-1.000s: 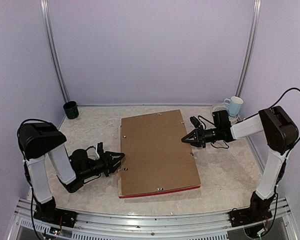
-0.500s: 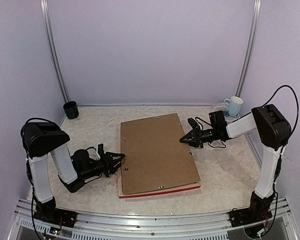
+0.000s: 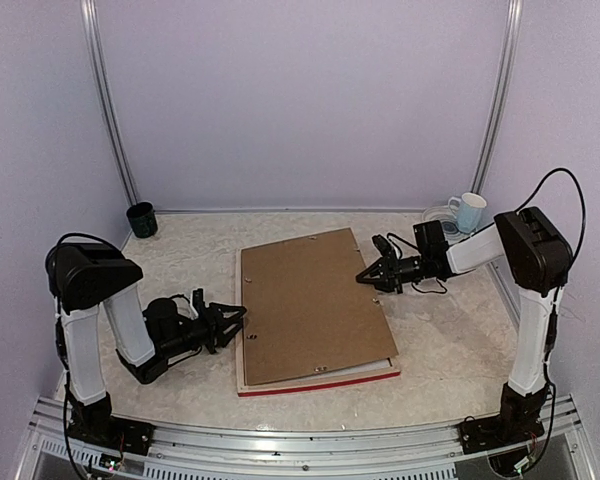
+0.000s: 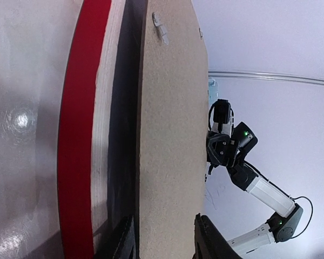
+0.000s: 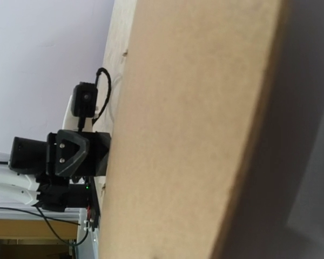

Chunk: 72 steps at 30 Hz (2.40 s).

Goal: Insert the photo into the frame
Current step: Pass from the left arm to the right, then place the backboard on the frame body.

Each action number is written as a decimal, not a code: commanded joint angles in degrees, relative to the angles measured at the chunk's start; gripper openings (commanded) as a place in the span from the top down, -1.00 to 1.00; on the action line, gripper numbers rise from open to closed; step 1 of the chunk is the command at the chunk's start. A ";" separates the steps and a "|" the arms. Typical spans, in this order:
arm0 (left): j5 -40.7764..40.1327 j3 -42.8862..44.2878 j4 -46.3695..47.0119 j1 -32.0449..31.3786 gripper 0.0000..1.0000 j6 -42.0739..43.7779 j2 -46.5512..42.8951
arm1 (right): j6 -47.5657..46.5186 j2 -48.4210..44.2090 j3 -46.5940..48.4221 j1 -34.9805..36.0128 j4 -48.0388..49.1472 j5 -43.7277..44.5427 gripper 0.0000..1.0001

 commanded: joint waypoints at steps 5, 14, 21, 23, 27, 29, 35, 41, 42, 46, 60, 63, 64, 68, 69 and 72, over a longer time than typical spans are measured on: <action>0.95 0.45 16.48 1.12 0.20 -0.74 1.41 | 0.23 2.21 1.37 -1.17 1.71 1.89 0.70; 0.69 -0.26 16.48 1.32 0.17 -1.03 1.46 | 0.19 3.49 1.55 -1.40 1.84 1.95 0.70; 0.60 -0.43 16.48 1.66 0.12 -1.06 1.25 | 0.46 3.53 1.22 -1.40 2.06 2.21 0.68; 0.53 -0.67 16.48 1.88 0.12 -0.99 1.30 | 0.50 3.28 1.18 -1.31 1.92 2.41 0.67; -0.43 -1.90 16.48 2.70 0.12 -0.94 0.92 | 0.01 3.07 1.52 -0.93 1.05 2.76 0.64; -1.31 -2.75 16.48 3.17 0.12 -0.76 0.54 | -0.45 3.13 1.86 -0.72 0.24 3.36 0.64; -2.06 -3.91 16.32 4.38 0.15 -0.87 1.11 | -0.66 3.19 2.33 0.37 -0.24 4.16 0.61; -2.96 -4.57 15.70 4.57 0.27 -0.91 2.93 | -0.71 2.68 2.60 1.29 -1.01 5.07 0.59; -3.16 -4.72 15.67 4.57 0.28 -0.82 3.13 | -0.75 2.52 2.48 1.39 -1.04 5.27 0.59; -3.04 -4.68 15.69 4.57 0.28 -0.69 3.77 | -0.79 1.68 1.88 1.80 -1.55 6.43 0.59; -2.04 -3.65 15.71 3.58 0.38 -0.96 4.59 | -1.71 -0.49 1.93 3.51 -4.57 9.51 0.51; -2.00 -3.40 15.67 3.35 0.39 -1.05 4.70 | -2.50 -1.32 2.42 3.91 -6.54 10.62 0.49; -1.95 -3.38 15.73 3.34 0.39 -1.05 4.69 | -3.00 -1.63 2.72 4.00 -7.29 11.31 0.48; -1.88 -3.29 15.69 3.26 0.40 -1.04 4.65 | -4.72 -2.56 3.56 4.24 -10.90 13.32 0.42; -1.89 -3.29 15.69 3.26 0.40 -1.07 4.63 | -5.09 -2.74 3.82 4.23 -11.63 13.82 0.40; -1.75 -3.29 15.71 3.26 0.39 -1.20 4.61 | -6.27 -3.24 4.41 4.31 -13.93 15.46 0.34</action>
